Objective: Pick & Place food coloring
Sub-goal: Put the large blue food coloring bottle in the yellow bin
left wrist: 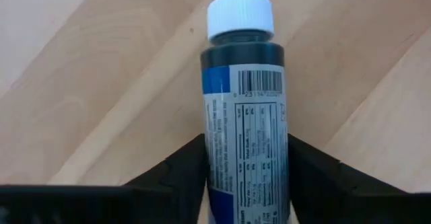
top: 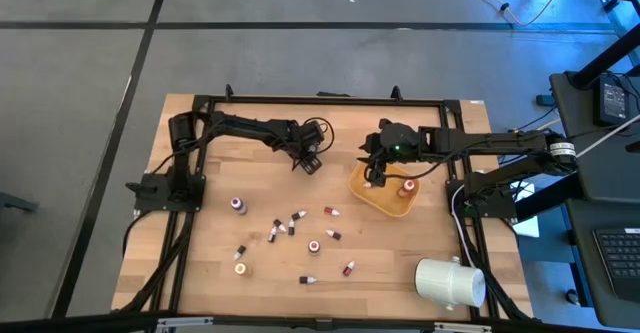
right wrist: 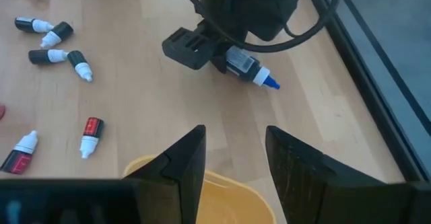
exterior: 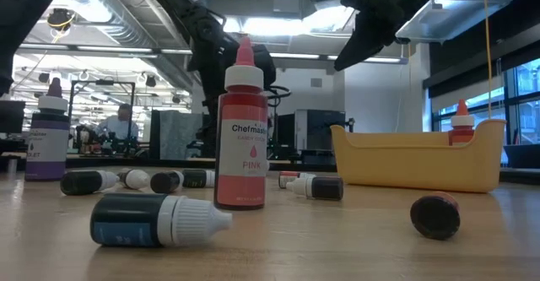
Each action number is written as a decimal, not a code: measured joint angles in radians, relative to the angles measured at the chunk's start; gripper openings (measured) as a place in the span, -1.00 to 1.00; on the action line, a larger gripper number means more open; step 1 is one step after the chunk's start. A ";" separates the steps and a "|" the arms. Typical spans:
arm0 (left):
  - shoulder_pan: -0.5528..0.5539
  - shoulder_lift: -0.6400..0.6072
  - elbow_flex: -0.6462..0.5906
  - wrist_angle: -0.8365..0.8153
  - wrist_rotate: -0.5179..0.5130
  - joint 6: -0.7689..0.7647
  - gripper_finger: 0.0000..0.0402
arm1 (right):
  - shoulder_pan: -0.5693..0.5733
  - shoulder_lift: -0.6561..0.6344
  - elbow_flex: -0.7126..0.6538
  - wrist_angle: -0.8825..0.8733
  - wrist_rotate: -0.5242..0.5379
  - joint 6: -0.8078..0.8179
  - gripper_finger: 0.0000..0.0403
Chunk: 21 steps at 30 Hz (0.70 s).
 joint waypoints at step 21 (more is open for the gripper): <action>-0.225 -0.331 -0.004 0.073 -0.073 0.165 -0.34 | 0.001 -0.001 0.000 0.050 -0.217 -0.164 -0.22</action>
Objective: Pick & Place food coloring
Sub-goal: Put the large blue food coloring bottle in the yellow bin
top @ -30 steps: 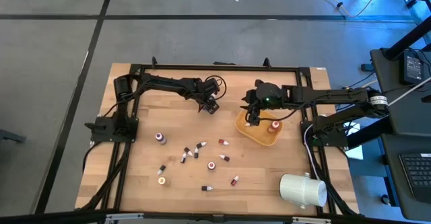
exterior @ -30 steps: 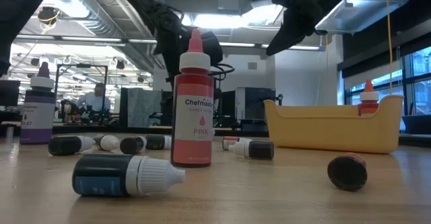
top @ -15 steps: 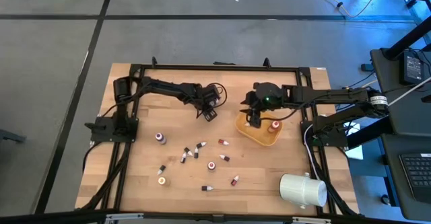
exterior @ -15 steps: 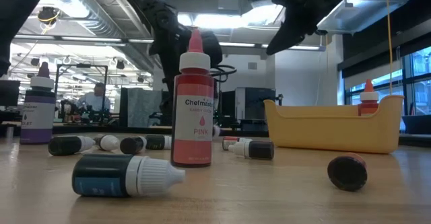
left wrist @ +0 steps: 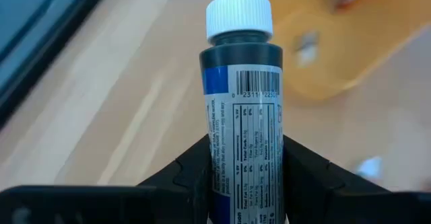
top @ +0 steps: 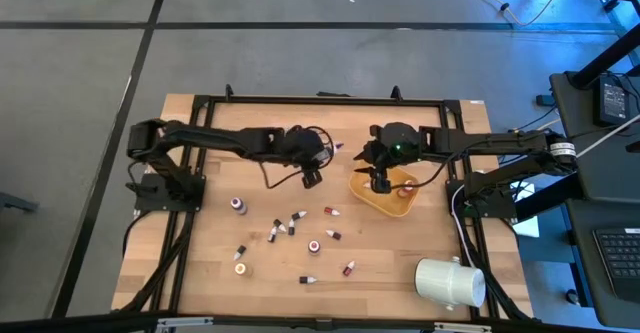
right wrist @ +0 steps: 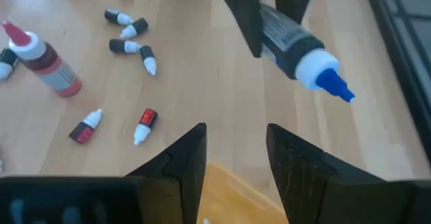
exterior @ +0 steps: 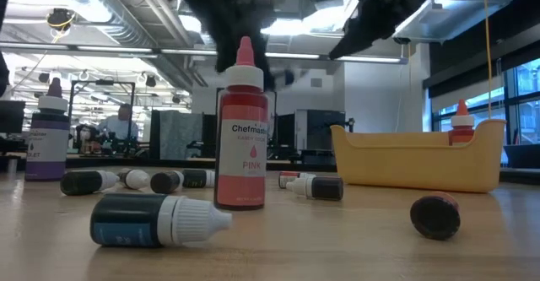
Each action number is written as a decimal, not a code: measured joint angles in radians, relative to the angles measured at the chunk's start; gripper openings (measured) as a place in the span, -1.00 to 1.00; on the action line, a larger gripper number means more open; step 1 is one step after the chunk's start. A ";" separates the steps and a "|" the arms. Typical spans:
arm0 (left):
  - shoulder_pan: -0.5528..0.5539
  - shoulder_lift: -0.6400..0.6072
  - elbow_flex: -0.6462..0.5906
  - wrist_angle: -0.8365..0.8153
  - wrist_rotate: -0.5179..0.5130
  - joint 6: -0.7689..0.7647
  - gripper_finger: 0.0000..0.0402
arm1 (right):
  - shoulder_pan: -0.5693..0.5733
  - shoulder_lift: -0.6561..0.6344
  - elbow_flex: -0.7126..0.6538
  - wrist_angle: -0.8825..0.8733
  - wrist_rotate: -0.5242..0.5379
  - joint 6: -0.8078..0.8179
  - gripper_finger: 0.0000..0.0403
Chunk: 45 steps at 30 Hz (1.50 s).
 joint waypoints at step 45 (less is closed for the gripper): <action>-0.297 -0.013 -0.122 0.415 -0.042 -0.142 -0.33 | 0.160 0.057 0.008 0.190 -0.187 0.007 0.23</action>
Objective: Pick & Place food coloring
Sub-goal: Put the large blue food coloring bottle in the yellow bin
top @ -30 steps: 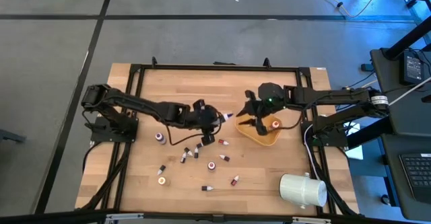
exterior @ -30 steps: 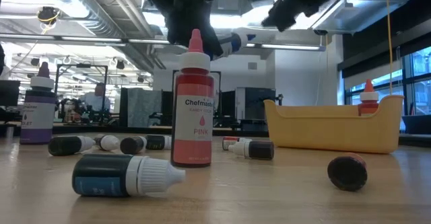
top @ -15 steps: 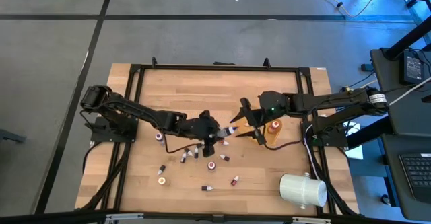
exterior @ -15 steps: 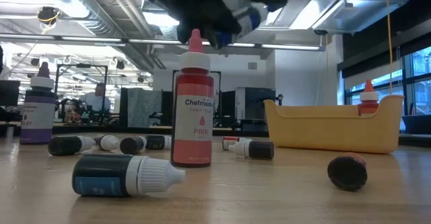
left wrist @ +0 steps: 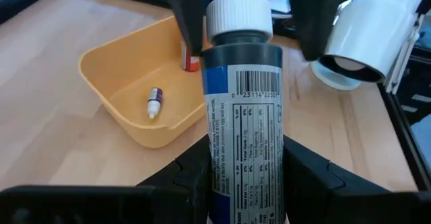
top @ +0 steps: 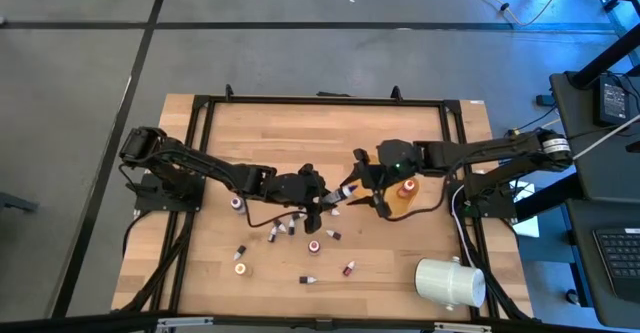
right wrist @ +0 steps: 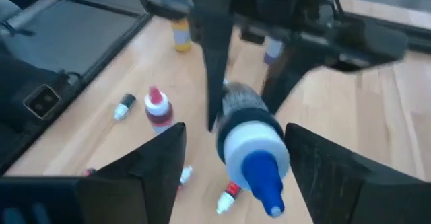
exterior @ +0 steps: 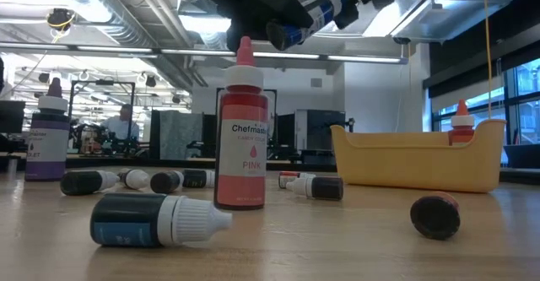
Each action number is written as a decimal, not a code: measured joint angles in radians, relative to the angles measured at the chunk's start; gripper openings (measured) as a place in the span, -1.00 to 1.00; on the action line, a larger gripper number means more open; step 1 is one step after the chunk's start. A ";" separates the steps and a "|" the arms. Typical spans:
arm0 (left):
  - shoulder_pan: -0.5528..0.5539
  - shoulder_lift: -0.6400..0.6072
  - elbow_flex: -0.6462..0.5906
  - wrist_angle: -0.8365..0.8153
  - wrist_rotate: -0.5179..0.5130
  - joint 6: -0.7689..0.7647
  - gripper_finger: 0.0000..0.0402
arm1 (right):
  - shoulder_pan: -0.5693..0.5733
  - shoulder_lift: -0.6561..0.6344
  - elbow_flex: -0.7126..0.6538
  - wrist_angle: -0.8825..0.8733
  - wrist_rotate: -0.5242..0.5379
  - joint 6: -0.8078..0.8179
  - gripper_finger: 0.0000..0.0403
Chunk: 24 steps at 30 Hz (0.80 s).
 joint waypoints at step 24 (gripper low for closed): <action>0.007 0.000 0.000 -0.023 0.028 0.044 -0.33 | -0.001 0.006 0.000 -0.019 0.000 0.017 -0.37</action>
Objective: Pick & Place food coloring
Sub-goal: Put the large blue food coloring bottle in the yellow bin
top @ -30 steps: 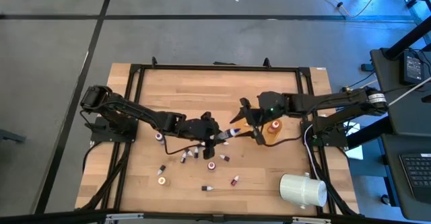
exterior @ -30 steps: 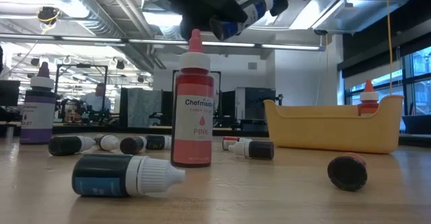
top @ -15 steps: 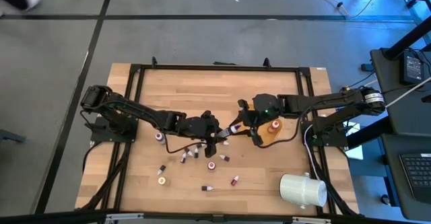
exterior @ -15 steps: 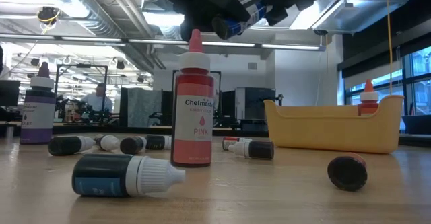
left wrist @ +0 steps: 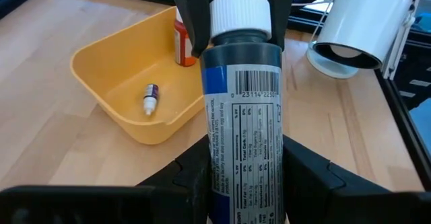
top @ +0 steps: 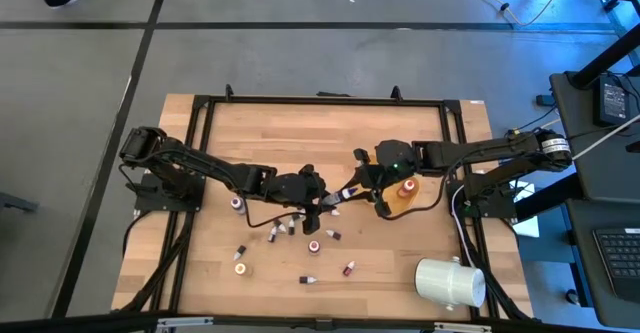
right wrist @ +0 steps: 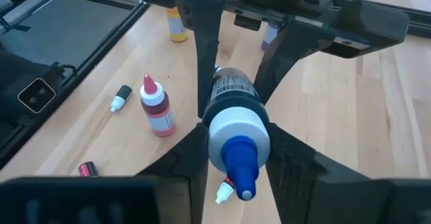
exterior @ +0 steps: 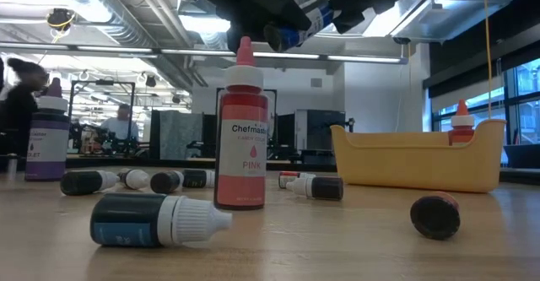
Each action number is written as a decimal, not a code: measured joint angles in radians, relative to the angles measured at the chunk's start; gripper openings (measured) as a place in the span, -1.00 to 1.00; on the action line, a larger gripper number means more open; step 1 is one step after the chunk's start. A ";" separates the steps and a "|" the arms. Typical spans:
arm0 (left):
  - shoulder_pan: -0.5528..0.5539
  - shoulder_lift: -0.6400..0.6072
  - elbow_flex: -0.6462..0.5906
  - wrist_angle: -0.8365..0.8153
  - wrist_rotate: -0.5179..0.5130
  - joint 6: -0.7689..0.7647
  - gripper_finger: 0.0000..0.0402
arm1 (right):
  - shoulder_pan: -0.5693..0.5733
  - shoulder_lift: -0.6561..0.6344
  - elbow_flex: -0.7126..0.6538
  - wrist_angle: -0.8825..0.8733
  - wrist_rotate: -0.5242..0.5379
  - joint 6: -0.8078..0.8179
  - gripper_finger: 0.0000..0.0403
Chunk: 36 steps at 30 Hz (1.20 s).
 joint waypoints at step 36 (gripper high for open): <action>0.005 -0.043 0.000 -0.115 -0.184 0.095 0.23 | 0.007 -0.117 0.000 -0.894 0.217 0.520 -0.36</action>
